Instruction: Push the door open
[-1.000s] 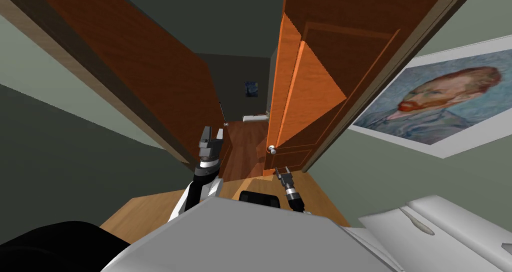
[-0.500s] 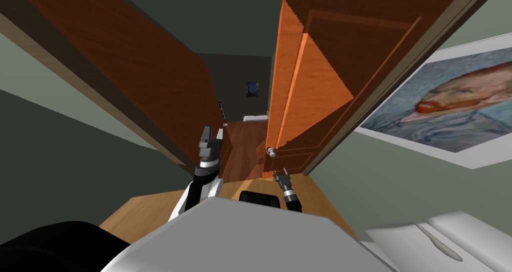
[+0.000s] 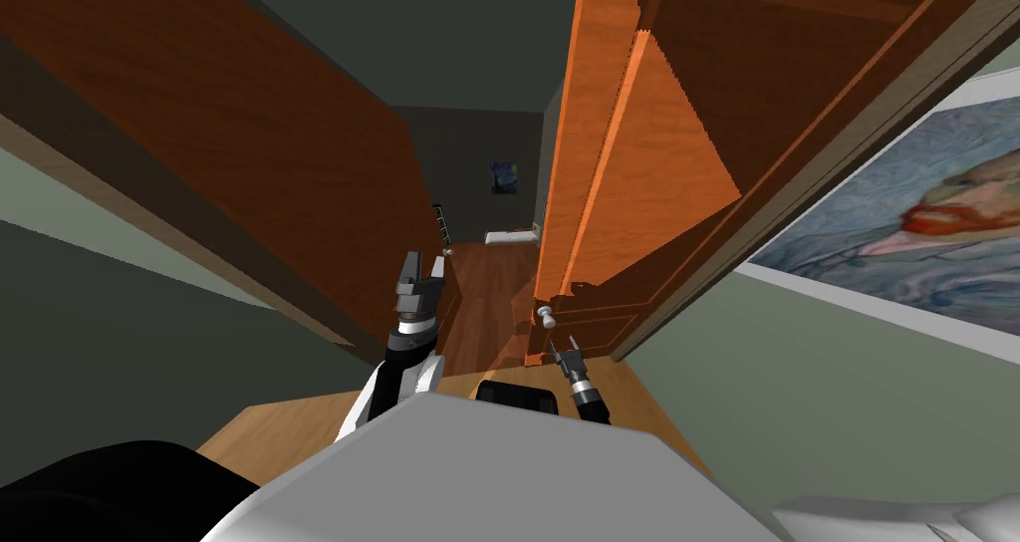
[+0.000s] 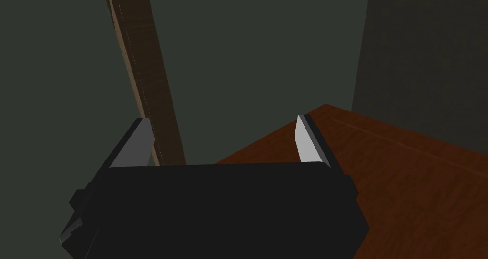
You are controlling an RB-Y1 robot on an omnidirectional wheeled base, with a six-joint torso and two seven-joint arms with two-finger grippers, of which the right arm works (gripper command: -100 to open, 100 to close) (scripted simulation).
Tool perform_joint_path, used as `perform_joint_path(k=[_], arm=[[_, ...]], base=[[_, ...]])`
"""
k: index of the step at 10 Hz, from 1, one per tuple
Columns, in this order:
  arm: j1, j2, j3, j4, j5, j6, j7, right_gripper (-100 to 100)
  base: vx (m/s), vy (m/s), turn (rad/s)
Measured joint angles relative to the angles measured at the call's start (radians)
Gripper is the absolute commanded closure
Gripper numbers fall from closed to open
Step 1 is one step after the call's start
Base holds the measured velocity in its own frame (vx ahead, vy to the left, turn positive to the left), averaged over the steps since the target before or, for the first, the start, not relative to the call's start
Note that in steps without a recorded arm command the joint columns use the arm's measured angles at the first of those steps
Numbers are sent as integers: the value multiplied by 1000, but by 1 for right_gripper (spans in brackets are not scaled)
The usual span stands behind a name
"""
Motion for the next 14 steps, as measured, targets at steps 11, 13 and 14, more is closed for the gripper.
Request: perform_joint_path(k=[11,13,14], arm=[[-15,40,-3,22,-4,-5,8,100],[-18,35,-1,32,-19,-5,-21,100],[-16,32,1,31,-27,-5,-38,100]], base=[[51,11,12],[19,11,26],[21,7,25]])
